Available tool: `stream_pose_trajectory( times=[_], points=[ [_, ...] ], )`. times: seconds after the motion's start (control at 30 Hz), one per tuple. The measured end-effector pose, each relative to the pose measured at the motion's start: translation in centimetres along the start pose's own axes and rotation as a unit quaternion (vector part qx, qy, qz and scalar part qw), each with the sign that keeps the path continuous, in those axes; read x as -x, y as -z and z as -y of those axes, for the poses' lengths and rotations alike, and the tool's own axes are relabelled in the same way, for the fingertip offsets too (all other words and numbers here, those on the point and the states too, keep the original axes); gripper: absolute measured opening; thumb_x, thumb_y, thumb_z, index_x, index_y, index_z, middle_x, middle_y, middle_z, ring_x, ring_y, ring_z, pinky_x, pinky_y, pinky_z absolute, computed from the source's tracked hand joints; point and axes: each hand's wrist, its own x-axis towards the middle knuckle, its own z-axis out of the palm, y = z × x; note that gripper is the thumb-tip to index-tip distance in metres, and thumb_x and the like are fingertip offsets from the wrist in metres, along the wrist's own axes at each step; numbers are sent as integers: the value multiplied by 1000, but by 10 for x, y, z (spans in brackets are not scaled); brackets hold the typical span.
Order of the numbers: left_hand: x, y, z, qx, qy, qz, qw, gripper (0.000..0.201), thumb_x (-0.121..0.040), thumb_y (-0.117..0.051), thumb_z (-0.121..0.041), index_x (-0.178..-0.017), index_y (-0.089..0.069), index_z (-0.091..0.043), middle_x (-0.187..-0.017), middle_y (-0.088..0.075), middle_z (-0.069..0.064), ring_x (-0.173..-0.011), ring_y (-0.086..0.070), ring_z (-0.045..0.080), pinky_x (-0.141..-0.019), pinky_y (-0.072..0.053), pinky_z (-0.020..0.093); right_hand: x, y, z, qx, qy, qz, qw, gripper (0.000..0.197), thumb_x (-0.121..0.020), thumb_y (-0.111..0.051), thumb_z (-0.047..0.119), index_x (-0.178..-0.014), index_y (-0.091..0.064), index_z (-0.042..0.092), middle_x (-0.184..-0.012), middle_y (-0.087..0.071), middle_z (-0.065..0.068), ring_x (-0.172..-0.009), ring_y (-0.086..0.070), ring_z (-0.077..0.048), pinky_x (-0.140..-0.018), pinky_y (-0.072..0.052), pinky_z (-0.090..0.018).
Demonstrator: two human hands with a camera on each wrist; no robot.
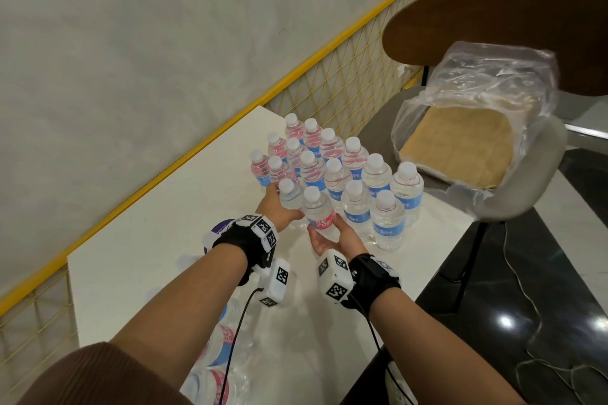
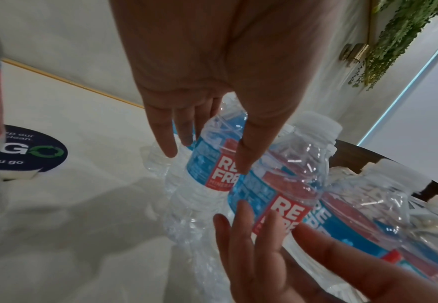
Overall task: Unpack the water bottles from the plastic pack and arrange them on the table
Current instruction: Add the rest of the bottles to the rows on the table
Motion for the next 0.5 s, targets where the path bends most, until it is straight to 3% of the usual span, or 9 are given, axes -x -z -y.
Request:
stream_pose_trajectory(
  times=[0.07, 0.13, 0.2, 0.23, 0.3, 0.33, 0.37, 0.43, 0.5],
  points=[
    [2, -1, 2, 8, -8, 0, 1000, 75, -73, -78, -12, -135, -34, -13, -130, -52, 6, -117, -53, 25, -100, -43, 37, -5, 1, 3, 38, -39, -25, 998, 65, -85, -66, 39, -135, -44, 6, -96, -59, -19, -60, -64, -24, -49, -57, -27],
    [4, 0, 3, 16, -19, 1, 1000, 69, -76, -75, -6, -134, -39, -12, -124, -53, 1, -112, -52, 19, -97, -41, 31, -11, 1, 6, 82, -41, -47, 995, 71, -80, -67, 50, -135, -46, 9, -87, -60, -14, -45, -61, -21, -45, -54, -24],
    [4, 1, 5, 22, -20, 4, 1000, 67, -77, -74, -5, -135, -40, -13, -121, -53, 1, -110, -52, 19, -98, -42, 32, -11, -1, 7, 62, -33, -45, 996, 70, -81, -64, 52, -136, -44, 14, -89, -58, -15, -54, -62, -23, -48, -55, -26],
    [4, 1, 6, 22, -20, 6, 1000, 69, -77, -74, -6, -136, -39, -15, -124, -54, 3, -112, -54, 23, -99, -45, 38, -10, -2, 7, 38, -30, -33, 998, 66, -84, -61, 51, -133, -45, 10, -94, -58, -16, -68, -64, -27, -55, -57, -29],
    [5, 2, 6, 20, -17, 7, 1000, 73, -76, -74, -9, -138, -36, -18, -129, -54, 9, -116, -56, 30, -97, -48, 48, -2, -4, 7, -7, -30, -1, 1000, 55, -90, -56, 44, -112, -50, -6, -109, -55, -22, -108, -58, -33, -87, -54, -34],
    [5, 1, 6, 20, -14, 8, 1000, 74, -76, -74, -10, -138, -35, -18, -130, -54, 9, -116, -56, 32, -96, -48, 49, 5, -5, 7, -10, -36, 5, 999, 52, -92, -54, 41, -101, -50, -10, -112, -55, -26, -122, -50, -34, -101, -45, -37],
    [5, 1, 6, 23, -11, 9, 1000, 74, -76, -75, -11, -138, -35, -18, -131, -54, 9, -116, -56, 32, -96, -48, 49, 10, -4, 6, -11, -48, 12, 999, 51, -93, -54, 38, -96, -49, -13, -110, -56, -29, -128, -45, -34, -108, -38, -39],
    [3, -1, 7, 28, -13, 4, 1000, 74, -75, -77, -13, -136, -35, -17, -130, -54, 9, -116, -56, 31, -96, -48, 50, 13, -3, 5, 2, -57, 12, 998, 51, -93, -55, 34, -108, -49, -14, -111, -56, -31, -127, -46, -35, -106, -40, -41],
    [1, -1, 10, 29, -16, -9, 999, 74, -72, -79, -16, -133, -37, -15, -128, -56, 9, -114, -57, 30, -96, -48, 49, 7, -3, 5, 29, -32, 1, 999, 49, -93, -58, 29, -125, -43, -4, -117, -55, -26, -109, -56, -36, -89, -52, -43]
  ],
)
